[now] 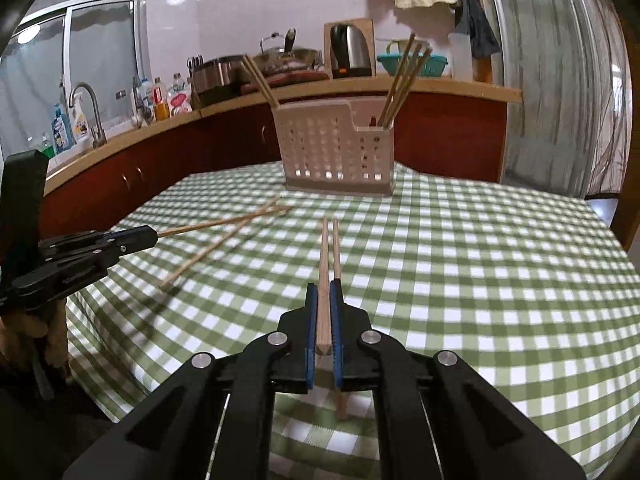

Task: Organize utensils
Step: 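Close the left tool on a chopstick while the right tool lifts its chopsticks, then lift both held chopsticks and carry them over the beige basket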

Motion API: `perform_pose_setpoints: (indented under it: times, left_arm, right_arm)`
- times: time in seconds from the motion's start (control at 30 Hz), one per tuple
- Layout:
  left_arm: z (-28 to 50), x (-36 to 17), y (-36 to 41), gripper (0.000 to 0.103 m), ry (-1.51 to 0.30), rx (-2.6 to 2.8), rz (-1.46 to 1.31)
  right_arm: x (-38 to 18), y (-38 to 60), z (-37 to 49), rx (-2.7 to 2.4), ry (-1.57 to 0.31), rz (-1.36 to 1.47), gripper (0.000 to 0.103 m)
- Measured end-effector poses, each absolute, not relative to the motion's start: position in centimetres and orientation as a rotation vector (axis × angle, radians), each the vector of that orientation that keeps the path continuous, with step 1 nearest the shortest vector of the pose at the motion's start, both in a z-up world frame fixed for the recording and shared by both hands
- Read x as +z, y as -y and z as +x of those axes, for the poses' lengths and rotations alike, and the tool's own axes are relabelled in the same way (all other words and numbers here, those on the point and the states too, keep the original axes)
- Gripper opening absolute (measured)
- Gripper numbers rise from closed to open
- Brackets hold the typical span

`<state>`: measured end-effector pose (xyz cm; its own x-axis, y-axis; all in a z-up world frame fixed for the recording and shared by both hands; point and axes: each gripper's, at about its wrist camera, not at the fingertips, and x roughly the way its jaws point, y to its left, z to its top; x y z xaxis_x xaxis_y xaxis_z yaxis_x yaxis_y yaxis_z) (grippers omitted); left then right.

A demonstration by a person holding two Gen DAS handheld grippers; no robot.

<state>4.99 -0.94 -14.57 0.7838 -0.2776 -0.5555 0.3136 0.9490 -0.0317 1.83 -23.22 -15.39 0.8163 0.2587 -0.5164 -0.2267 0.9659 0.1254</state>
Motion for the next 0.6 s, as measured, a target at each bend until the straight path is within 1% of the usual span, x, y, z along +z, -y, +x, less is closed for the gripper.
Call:
perform_pose_setpoints:
  times: [0.3, 0.6]
  left_arm:
    - [3.8, -10.2, 0.5, 0.006, -0.477, -0.320, 0.033]
    - [4.2, -6.6, -0.2, 0.006, -0.439, -0.331, -0.015]
  right_arm:
    - [-11.6, 23.5, 1.5, 0.263, -0.467, 0.053, 0.007]
    - [-8.1, 24.1, 1.7, 0.271, -0.408, 0.062, 0.007]
